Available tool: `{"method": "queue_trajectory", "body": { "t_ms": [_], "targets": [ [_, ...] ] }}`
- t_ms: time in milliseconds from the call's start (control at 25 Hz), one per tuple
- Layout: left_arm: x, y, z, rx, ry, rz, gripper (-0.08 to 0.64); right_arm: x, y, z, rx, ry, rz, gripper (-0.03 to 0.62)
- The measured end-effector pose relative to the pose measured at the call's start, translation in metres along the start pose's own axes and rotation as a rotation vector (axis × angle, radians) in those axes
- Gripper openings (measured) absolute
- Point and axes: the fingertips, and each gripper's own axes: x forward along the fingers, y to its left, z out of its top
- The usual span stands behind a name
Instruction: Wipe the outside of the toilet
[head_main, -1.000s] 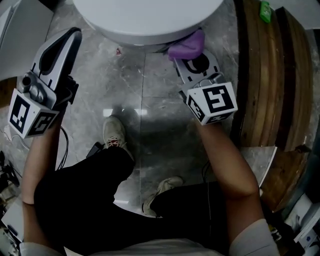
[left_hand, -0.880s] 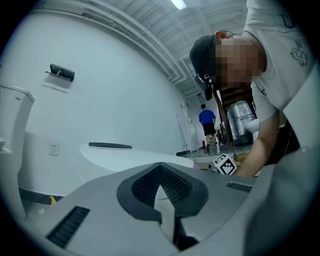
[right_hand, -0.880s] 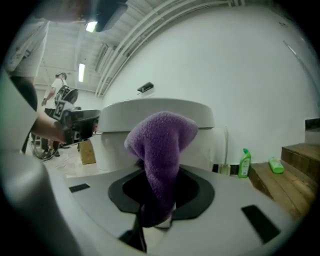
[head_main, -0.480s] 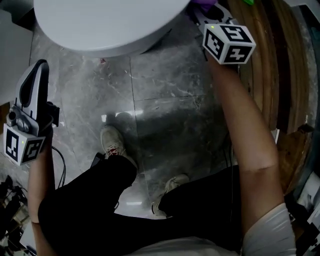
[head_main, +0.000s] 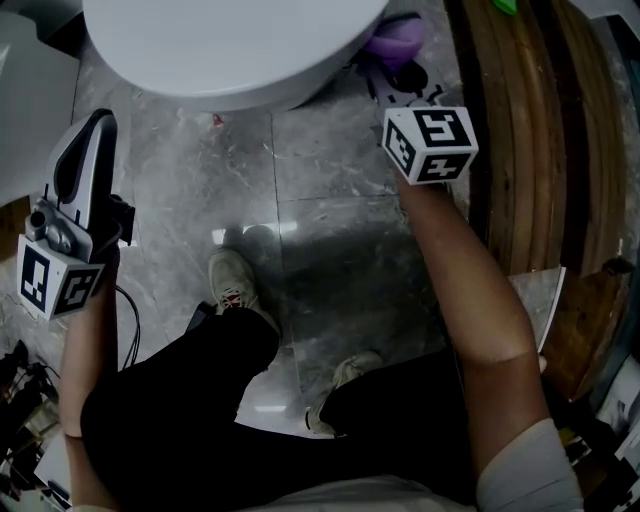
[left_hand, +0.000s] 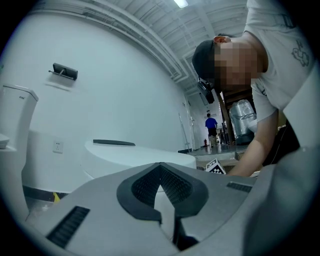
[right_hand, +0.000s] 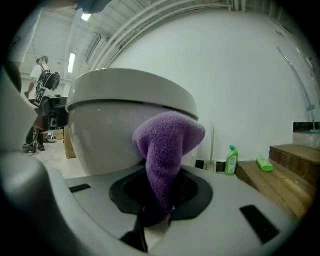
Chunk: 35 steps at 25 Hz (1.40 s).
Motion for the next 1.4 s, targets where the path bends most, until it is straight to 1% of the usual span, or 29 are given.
{"method": "queue_trajectory", "body": {
  "t_ms": [120,280,360,440,560,640,680,760,840,920,1000,1120,1240,1400],
  "targets": [
    [0.008,-0.011,-0.004,0.005,0.010,-0.008,0.000,-0.011,0.027,-0.013,0.017,0.003,0.005,0.084],
    [0.020,-0.041,-0.018,0.018,0.057,-0.058,0.000,-0.020,0.064,-0.022,0.044,-0.004,0.023,0.086],
    [0.026,-0.058,-0.026,0.018,0.087,-0.106,0.000,-0.023,0.084,-0.025,0.051,-0.008,0.044,0.086],
    [0.032,-0.075,-0.035,0.039,0.121,-0.175,-0.001,-0.024,0.108,-0.029,0.045,-0.002,0.082,0.086],
    [0.046,-0.102,-0.046,0.074,0.165,-0.288,0.000,-0.020,0.156,-0.034,0.010,0.014,0.178,0.087],
    [0.056,-0.120,-0.043,0.077,0.161,-0.352,0.000,-0.014,0.188,-0.031,-0.022,0.010,0.250,0.087],
    [0.061,-0.128,-0.040,0.077,0.149,-0.372,0.000,-0.009,0.199,-0.029,-0.024,0.007,0.272,0.087],
    [0.065,-0.137,-0.037,0.067,0.121,-0.382,0.000,-0.003,0.205,-0.027,-0.013,0.009,0.285,0.087],
    [0.063,-0.139,-0.041,0.039,0.112,-0.366,0.000,-0.003,0.199,-0.030,-0.015,0.018,0.279,0.089],
    [0.060,-0.138,-0.049,0.014,0.127,-0.353,0.000,-0.008,0.182,-0.035,-0.014,0.027,0.254,0.089],
    [0.060,-0.136,-0.056,0.000,0.141,-0.347,-0.001,-0.013,0.151,-0.039,0.002,0.033,0.201,0.091],
    [0.068,-0.136,-0.058,-0.018,0.135,-0.350,0.000,-0.015,0.095,-0.043,0.025,0.037,0.100,0.091],
    [0.076,-0.140,-0.061,-0.031,0.142,-0.369,0.000,-0.007,0.049,-0.039,0.006,0.051,0.045,0.091],
    [0.086,-0.144,-0.070,-0.033,0.160,-0.393,-0.001,0.016,-0.008,-0.028,-0.024,0.065,-0.019,0.091]
  ]
}}
